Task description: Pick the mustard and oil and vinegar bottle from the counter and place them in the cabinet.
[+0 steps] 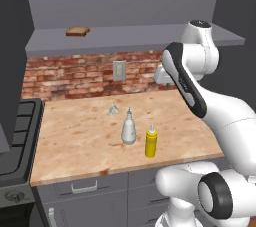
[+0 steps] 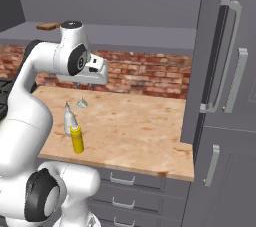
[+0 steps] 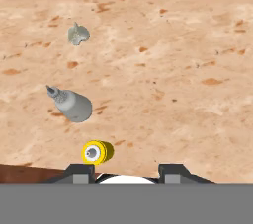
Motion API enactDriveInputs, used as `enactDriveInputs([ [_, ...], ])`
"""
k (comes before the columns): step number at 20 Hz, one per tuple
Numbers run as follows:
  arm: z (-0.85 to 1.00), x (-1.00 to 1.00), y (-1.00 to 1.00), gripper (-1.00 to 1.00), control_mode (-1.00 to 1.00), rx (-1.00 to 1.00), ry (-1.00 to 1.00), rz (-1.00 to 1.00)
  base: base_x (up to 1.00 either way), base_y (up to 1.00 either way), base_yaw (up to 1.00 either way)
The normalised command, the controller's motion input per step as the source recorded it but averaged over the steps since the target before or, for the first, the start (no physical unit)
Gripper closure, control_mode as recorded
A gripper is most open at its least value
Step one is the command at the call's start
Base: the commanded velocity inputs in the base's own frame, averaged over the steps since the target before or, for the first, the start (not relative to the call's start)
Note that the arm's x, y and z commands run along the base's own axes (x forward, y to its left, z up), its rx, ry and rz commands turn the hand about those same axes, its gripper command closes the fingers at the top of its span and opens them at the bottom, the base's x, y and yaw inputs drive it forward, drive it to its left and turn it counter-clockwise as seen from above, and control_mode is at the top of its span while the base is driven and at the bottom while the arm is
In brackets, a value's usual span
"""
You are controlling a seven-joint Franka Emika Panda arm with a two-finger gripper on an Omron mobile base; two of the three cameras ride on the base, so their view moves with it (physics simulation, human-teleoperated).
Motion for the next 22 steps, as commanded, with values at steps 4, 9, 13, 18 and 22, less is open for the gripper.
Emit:
enactDriveInputs([
  [4, 0.0, -0.05, 0.0, -1.0, -1.0, 0.0, 0.0, 0.0, 0.0, 0.0, 0.0],
  [9, -0.08, -0.26, 0.0, -1.0, -1.0, 0.0, 0.0, 0.0, 0.0, 0.0, 0.0],
  [13, -0.17, -0.33, 0.0, -1.0, -1.0, 0.01, -0.01, 0.0, 0.0, 0.0, 0.0],
  [18, -0.2, -0.29, 0.0, -1.0, -1.0, 0.02, 0.0, 0.0, 0.0, 0.0, 0.0],
  [22, -0.28, -0.29, 0.0, -1.0, -1.0, 0.03, 0.0, 0.04, 0.0, 0.0, 0.0],
])
